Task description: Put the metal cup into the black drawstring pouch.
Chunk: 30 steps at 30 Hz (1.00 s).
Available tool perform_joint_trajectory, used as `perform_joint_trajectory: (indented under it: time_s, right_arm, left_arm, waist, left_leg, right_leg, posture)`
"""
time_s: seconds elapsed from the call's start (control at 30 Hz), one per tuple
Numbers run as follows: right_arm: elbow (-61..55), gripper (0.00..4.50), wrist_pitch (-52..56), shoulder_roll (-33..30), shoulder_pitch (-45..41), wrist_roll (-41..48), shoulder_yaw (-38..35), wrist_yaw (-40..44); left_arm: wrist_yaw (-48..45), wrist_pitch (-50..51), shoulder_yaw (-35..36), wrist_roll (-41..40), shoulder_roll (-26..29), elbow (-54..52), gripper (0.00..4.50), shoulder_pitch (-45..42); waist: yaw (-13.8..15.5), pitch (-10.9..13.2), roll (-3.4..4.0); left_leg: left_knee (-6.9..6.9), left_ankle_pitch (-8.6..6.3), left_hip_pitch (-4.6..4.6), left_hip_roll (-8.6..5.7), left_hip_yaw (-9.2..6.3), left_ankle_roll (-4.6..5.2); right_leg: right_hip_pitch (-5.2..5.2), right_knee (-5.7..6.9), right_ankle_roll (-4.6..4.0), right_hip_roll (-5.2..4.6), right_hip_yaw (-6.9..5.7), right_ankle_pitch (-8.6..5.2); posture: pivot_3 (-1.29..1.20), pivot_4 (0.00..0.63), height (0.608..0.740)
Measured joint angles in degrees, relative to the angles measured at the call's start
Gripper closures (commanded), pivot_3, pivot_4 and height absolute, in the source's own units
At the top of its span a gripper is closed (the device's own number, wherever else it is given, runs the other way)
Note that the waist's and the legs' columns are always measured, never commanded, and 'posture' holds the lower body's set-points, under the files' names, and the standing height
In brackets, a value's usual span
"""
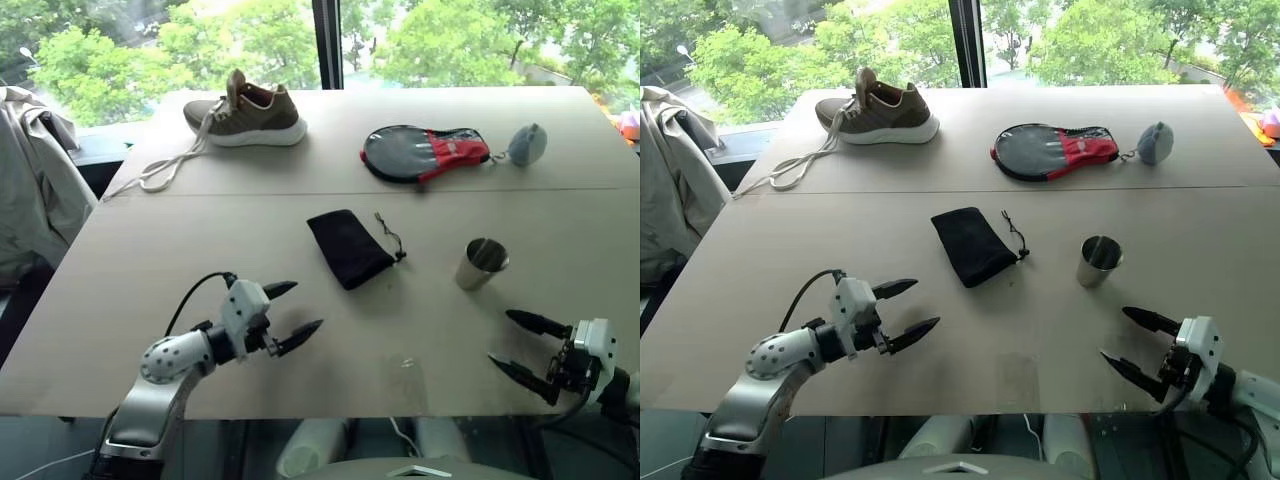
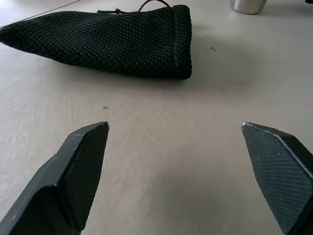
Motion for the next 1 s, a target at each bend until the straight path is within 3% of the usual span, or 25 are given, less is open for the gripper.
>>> perform_joint_trajectory:
  time_s: [0.23, 0.63, 1.0]
  right_arm:
    - [-5.47, 0.0, -0.02, 2.04, 0.72, 0.03, 2.93, -0.11]
    - [-8.14, 0.0, -0.03, 2.45, 3.52, 0.78, 2.13, -2.21]
    - [-11.09, 0.0, 0.38, 1.95, 7.08, 1.34, 0.48, -3.33]
  left_arm:
    - [6.35, 3.94, -6.6, 6.13, -3.04, -3.24, 0.02, -9.48]
    - [21.67, -3.74, -18.96, 35.03, -5.21, 0.55, 0.02, -17.36]
    - [25.88, -1.48, -21.18, 42.5, -10.49, 4.63, 0.02, -18.24]
  waist:
    - [-0.43, 0.02, -0.03]
    - [0.25, 0.09, -0.14]
    - [0.63, 0.12, -0.2]
  left_leg:
    - [0.02, -0.1, 0.08, 0.33, 0.58, -0.16]
    - [0.0, -0.01, 0.04, 0.48, 0.83, -0.3]
    - [0.02, -0.03, 0.05, 0.49, 0.87, -0.21]
  right_leg:
    - [0.0, -0.37, 0.23, -0.04, -0.07, 0.55]
    - [-0.01, -0.6, 0.25, 0.03, 0.04, 0.74]
    - [-0.03, -0.58, 0.28, 0.04, 0.04, 0.75]
  posture:
    - [0.0, 0.15, 0.74]
    - [0.0, 0.15, 0.74]
    - [0.0, 0.15, 0.74]
